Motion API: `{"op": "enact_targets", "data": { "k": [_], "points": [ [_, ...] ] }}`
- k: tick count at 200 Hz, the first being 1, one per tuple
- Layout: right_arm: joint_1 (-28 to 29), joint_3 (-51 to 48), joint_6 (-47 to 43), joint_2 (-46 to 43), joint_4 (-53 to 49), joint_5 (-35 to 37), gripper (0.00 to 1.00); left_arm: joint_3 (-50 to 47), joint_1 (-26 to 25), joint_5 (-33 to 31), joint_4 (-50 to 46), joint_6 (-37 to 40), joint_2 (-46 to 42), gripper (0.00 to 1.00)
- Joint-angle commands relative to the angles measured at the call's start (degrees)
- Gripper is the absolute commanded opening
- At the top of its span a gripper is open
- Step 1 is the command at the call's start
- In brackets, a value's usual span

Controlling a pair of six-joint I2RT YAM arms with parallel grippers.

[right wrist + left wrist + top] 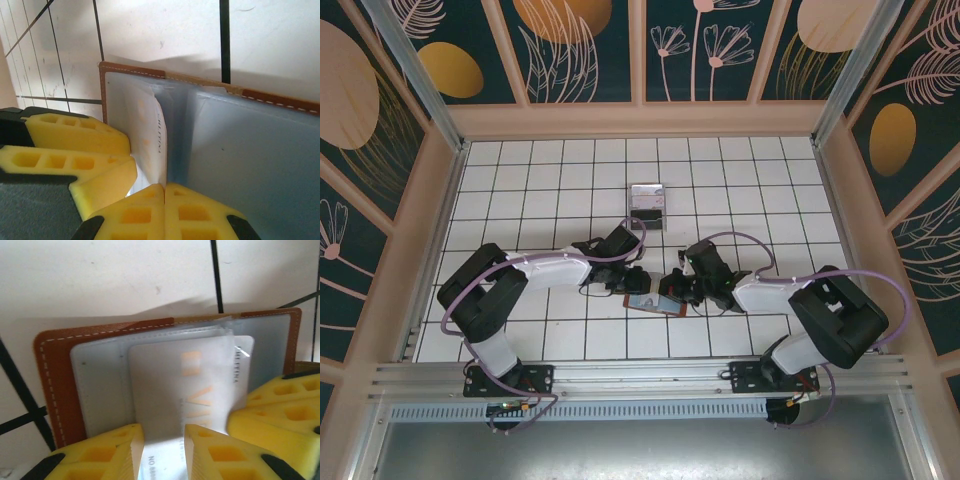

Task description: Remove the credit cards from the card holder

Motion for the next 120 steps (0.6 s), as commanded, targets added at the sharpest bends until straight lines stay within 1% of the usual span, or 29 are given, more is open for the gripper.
{"op": "enact_targets", "data": {
  "k": [1, 71, 99, 120],
  "points": [
    [-0.39, 1.14, -1.66, -1.02, -6.91, 3.92, 0.02, 0.02, 0.28, -5.43, -7.09, 1.49, 2.12, 0.31],
    [-0.39, 1.82, -2.07, -0.55, -9.25, 4.86, 0.02, 0.47, 0.29, -7.01, -8.55, 1.66, 2.21, 0.3],
    [-0.39, 1.18, -1.93, 0.05, -5.1, 2.96, 0.01, 1.38, 0.27, -7.58, -8.64, 1.49, 0.7, 0.28],
    [-0.39, 0.44, -1.5, 1.6, -1.53, 1.4, 0.0, 2.42, 0.31, -6.77, -7.85, 1.16, -0.76, 0.28]
  ]
}}
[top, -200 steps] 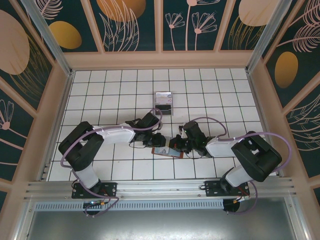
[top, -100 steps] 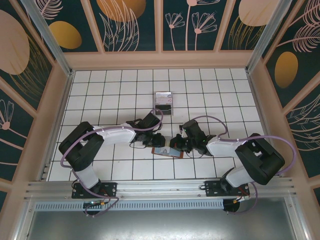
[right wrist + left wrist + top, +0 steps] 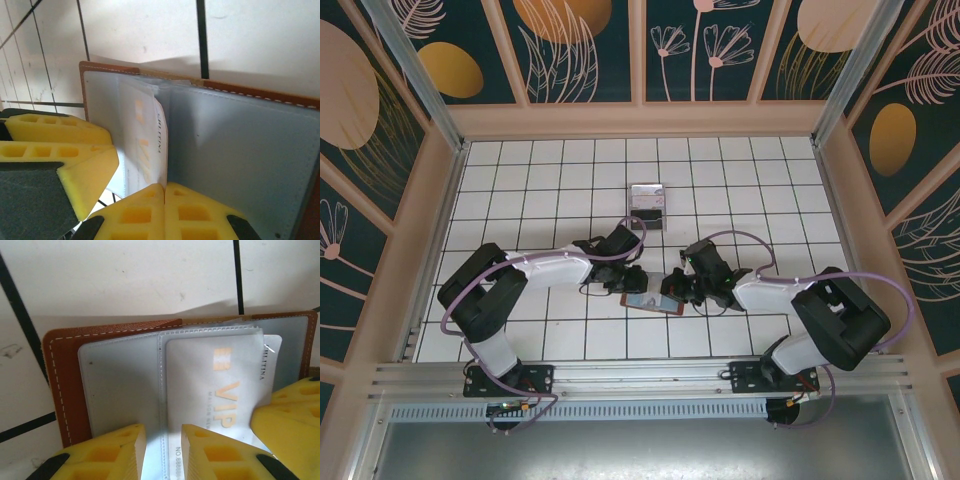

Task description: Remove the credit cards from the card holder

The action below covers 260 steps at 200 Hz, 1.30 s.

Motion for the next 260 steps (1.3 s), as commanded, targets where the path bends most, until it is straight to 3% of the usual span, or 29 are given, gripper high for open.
{"op": "enact_targets", "data": {
  "k": [1, 79, 177, 234, 260],
  "points": [
    [-0.41, -0.8, -0.93, 1.98, 1.92, -0.29, 0.0, 0.79, 0.45, -3.15, -4.42, 0.73, -0.88, 0.28],
    [-0.37, -1.41, 1.46, 6.87, 9.05, -4.08, 0.06, 0.32, 0.5, -2.23, -1.9, -0.73, -4.31, 0.3],
    [-0.38, -1.45, 2.51, 5.86, 7.56, -2.85, 0.16, -1.68, 0.5, 6.56, 6.79, -2.72, 0.03, 0.3],
    [-0.37, -2.15, 3.72, 5.5, 7.74, -2.41, 0.19, -2.41, 0.43, 3.56, 4.74, -2.37, 1.79, 0.3],
    [-0.37, -2.27, 3.93, 5.41, 8.38, -2.65, 0.16, -2.38, 0.49, 1.73, 2.97, -1.79, 1.62, 0.29]
  ]
}}
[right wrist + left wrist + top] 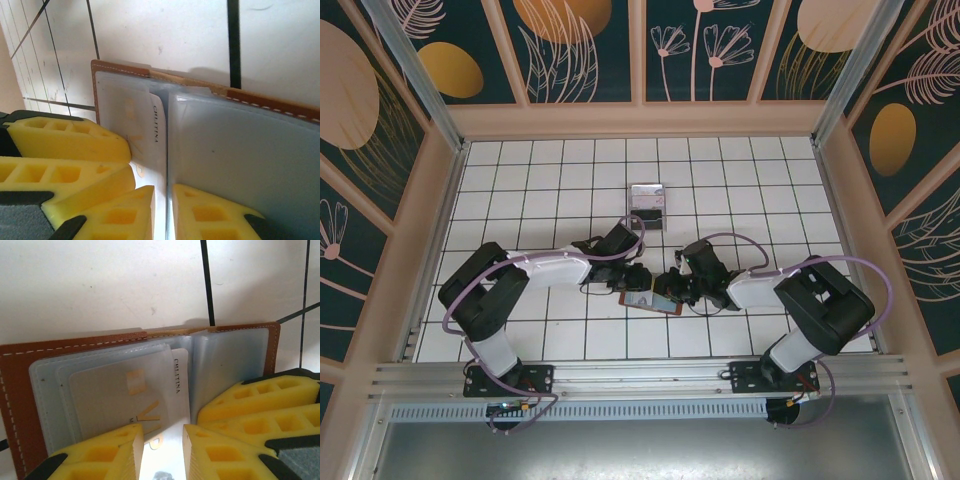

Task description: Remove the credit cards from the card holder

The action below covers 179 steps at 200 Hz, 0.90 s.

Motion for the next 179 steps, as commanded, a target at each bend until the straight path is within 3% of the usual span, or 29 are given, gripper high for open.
{"op": "enact_targets", "data": {
  "k": [1, 72, 179],
  "points": [
    [-0.15, -1.32, 0.76, -0.58, -1.4, 1.44, 0.16, -0.86, 0.02, -2.54, -3.02, 0.16, 1.21, 0.29],
    [-0.05, -1.75, 1.51, -0.55, 0.47, 0.96, 0.14, -0.87, -0.05, -2.62, -2.85, 0.02, 0.71, 0.29],
    [0.51, 7.91, -3.99, 1.35, -27.85, 15.15, 0.15, -0.29, -0.01, -8.61, -7.51, 0.82, -3.13, 0.29]
  ]
}}
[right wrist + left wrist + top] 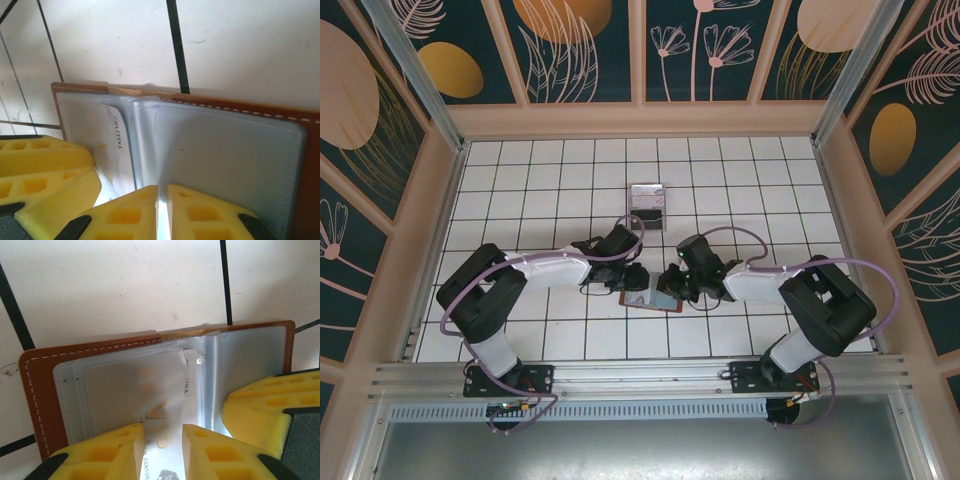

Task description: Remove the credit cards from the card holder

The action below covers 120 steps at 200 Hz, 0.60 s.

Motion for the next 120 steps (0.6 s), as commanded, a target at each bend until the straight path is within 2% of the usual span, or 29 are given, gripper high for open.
{"op": "enact_targets", "data": {
  "k": [1, 70, 120],
  "points": [
    [0.07, 1.09, -2.15, 1.79, -11.54, 8.0, 0.15, -0.45, 0.25, -3.99, -5.39, 0.77, -2.19, 0.29],
    [2.73, 8.88, -1.35, -2.06, -15.7, 7.48, 0.15, -2.98, 0.19, -1.44, -0.65, -1.01, -2.54, 0.26],
    [2.72, 10.03, -0.65, -1.38, -11.48, 1.47, 0.19, -3.6, 0.2, -1.19, 0.24, -1.07, -2.28, 0.25]
  ]
}}
